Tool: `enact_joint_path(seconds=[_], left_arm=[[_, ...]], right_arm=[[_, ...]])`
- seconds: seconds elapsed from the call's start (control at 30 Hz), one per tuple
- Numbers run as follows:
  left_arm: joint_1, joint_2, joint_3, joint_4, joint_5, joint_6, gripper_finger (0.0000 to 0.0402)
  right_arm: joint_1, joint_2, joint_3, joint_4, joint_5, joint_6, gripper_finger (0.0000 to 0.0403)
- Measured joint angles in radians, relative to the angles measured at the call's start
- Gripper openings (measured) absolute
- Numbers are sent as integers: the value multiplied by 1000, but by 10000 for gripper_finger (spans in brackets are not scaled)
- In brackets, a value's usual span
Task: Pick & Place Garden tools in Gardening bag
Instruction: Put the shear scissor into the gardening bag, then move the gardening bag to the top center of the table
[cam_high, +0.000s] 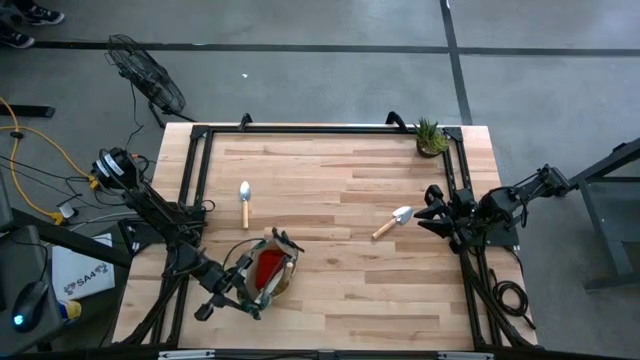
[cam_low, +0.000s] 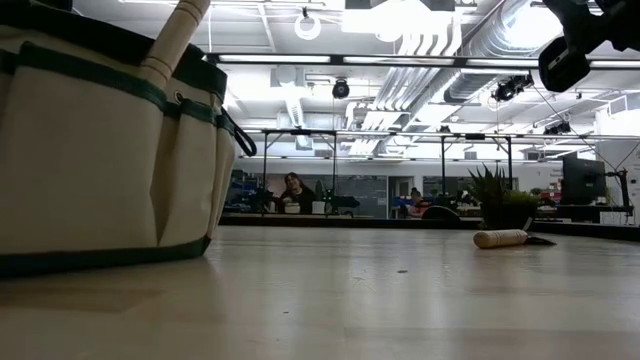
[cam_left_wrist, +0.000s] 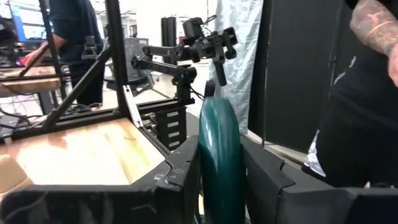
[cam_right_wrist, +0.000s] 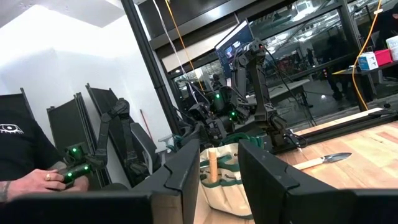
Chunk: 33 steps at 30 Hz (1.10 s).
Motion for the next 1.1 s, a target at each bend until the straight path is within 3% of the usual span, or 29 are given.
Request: enact_joint_path(seconds=[0.37, 0.67, 0.93, 1.1], left_arm=[[0, 0, 0, 6, -37, 60, 102], [0, -1, 0, 105, -99, 98, 104], [0, -1, 0, 129, -102, 145, 104], [0, -1, 0, 131, -52, 120, 104]], right_arm=[[0, 0, 0, 0, 0, 0, 103], [0, 0, 0, 0, 0, 0, 103], [0, 0, 0, 0, 0, 0, 103], [0, 0, 0, 0, 0, 0, 103]])
